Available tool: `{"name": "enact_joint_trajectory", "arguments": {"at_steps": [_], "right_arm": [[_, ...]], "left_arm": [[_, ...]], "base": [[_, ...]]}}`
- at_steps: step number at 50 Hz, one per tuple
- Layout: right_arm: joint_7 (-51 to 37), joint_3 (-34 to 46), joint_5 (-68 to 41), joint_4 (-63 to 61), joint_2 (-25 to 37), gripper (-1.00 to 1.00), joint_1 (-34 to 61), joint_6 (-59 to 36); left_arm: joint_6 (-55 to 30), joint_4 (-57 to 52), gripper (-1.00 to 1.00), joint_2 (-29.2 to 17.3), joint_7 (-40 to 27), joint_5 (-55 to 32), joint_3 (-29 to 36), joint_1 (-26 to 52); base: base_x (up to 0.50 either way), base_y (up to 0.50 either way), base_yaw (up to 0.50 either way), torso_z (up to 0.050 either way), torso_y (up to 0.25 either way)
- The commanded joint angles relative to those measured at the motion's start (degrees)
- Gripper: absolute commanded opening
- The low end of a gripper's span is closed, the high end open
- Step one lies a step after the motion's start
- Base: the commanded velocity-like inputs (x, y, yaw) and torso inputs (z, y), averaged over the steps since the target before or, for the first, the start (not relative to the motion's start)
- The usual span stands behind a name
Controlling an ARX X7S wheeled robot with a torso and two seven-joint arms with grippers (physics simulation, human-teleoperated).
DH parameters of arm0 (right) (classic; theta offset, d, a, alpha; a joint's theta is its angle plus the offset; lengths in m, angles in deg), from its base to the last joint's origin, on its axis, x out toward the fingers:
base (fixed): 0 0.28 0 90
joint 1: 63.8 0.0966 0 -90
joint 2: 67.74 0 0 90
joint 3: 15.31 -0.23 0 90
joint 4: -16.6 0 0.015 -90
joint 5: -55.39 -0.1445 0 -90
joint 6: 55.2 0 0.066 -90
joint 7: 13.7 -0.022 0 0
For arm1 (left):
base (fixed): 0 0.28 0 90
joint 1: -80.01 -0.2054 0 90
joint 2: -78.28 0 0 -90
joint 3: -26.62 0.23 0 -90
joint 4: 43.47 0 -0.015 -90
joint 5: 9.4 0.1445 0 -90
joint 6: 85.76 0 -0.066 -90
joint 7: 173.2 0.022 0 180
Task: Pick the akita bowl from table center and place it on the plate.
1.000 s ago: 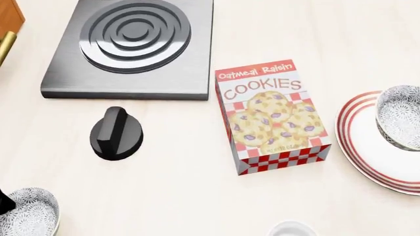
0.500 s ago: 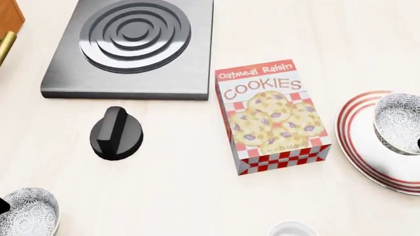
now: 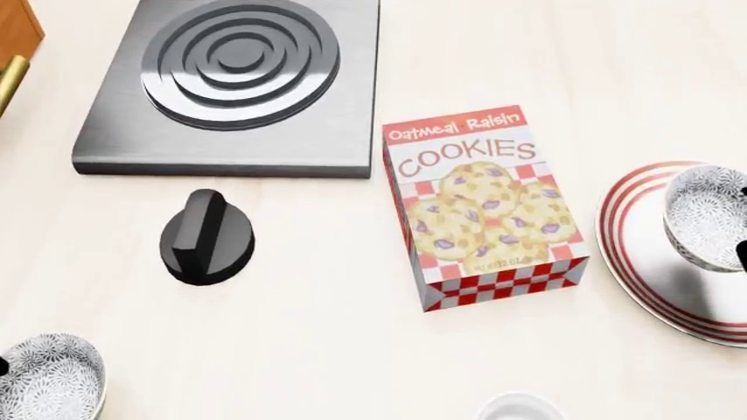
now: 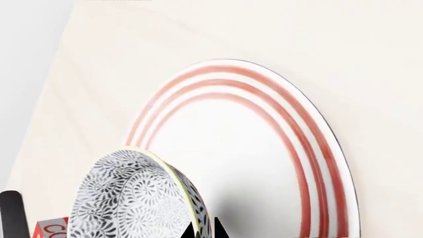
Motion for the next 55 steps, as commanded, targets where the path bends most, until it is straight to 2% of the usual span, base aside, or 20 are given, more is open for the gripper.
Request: {"name": "enact_joint_trajectory", "arguments": {"at_steps": [1, 6, 32, 33, 41, 45, 55], "right_arm": [[7.91, 3.67, 4.15, 12.62, 0.59, -1.0, 6.69, 6.67], [10.85, 5.06, 6.57, 18.97, 0.69, -1.0, 9.65, 9.62], [12.01, -1.81, 13.29, 17.82, -0.16, -1.0, 8.61, 10.42], [11.2, -2.17, 12.97, 16.21, -0.3, 1.0, 7.98, 10.21], [4.37, -7.75, 7.1, -3.56, -2.92, 1.0, -0.73, 5.38], [3.72, -11.55, 4.3, -13.33, -4.64, 1.0, -4.61, 7.86], [2.08, -15.91, 2.94, -26.13, -8.02, 1.0, -7.67, 15.34]], "left_arm": [[-0.41, -1.11, 1.0, -0.67, -0.48, -0.46, -0.49, -0.28], [-0.69, -1.78, 1.0, -1.16, -0.68, -0.81, -0.92, -0.42], [-1.11, -2.86, 1.0, -1.75, -1.28, -1.63, -1.22, -0.64], [-1.11, -2.76, 1.0, -1.75, -1.27, -1.68, -1.23, -0.57], [-0.35, -2.71, 1.0, -1.42, -0.84, -1.32, -0.55, -1.03], [-1.16, -4.0, 1.0, -1.84, -1.22, -1.8, -0.55, -0.98], [-1.0, -4.67, 1.0, -1.98, -1.4, -2.35, -0.92, -1.05]], "base": [[0.0, 0.0, 0.0, 0.0, 0.0], [0.0, 0.0, 0.0, 0.0, 0.003], [0.0, 0.0, 0.0, 0.0, 0.0], [0.0, 0.0, 0.0, 0.0, 0.0], [0.0, 0.0, 0.0, 0.0, 0.0], [0.0, 0.0, 0.0, 0.0, 0.0], [0.0, 0.0, 0.0, 0.0, 0.0]]}}
